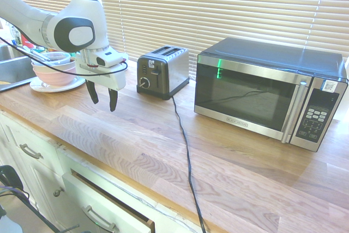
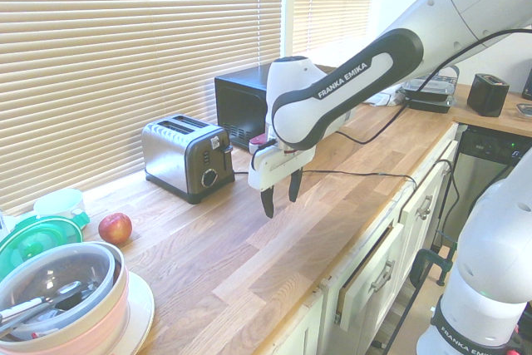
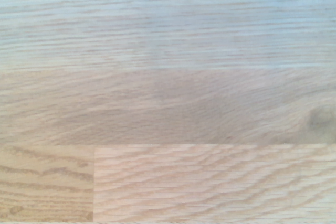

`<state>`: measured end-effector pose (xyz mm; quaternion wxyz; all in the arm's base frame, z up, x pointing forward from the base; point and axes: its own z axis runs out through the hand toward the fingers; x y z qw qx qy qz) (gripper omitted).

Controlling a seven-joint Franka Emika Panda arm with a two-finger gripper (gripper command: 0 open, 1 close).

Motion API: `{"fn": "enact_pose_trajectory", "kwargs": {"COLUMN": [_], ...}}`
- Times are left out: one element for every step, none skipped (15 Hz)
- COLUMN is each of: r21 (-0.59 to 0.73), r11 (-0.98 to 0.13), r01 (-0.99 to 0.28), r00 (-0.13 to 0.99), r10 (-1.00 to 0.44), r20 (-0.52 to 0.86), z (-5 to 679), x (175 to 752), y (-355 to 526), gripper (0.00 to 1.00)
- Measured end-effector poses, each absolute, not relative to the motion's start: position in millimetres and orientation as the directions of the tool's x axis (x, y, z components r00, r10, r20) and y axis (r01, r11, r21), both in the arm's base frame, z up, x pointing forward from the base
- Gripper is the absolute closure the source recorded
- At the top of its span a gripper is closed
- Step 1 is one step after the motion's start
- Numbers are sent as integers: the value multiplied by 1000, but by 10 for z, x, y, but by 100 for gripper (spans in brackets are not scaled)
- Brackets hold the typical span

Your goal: Press the toaster

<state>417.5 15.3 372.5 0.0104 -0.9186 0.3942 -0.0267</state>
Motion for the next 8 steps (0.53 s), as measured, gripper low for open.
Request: {"fn": "enact_pose_trajectory", "kwargs": {"r21": [-39, -42, -46, -53, -61, -72, -87, -112], "r11": [-688, -686, -685, -676, -663, -643, -626, -613], "r01": [-725, -726, -727, -735, -746, -762, -775, -782], "r00": [687, 685, 683, 673, 658, 635, 615, 596], "r10": [-726, -728, -729, -737, -748, -765, -778, -788], "r20": [40, 43, 52, 66, 83, 105, 128, 154], "z": [3722, 3731, 3751, 3769, 3763, 3738, 3739, 3781], "x": [4175, 4177, 4181, 4188, 4196, 4214, 4245, 4279], "y": [153, 156, 169, 177, 164, 118, 54, -21], "gripper": [0, 0, 0, 0, 0, 0, 0, 0]}}
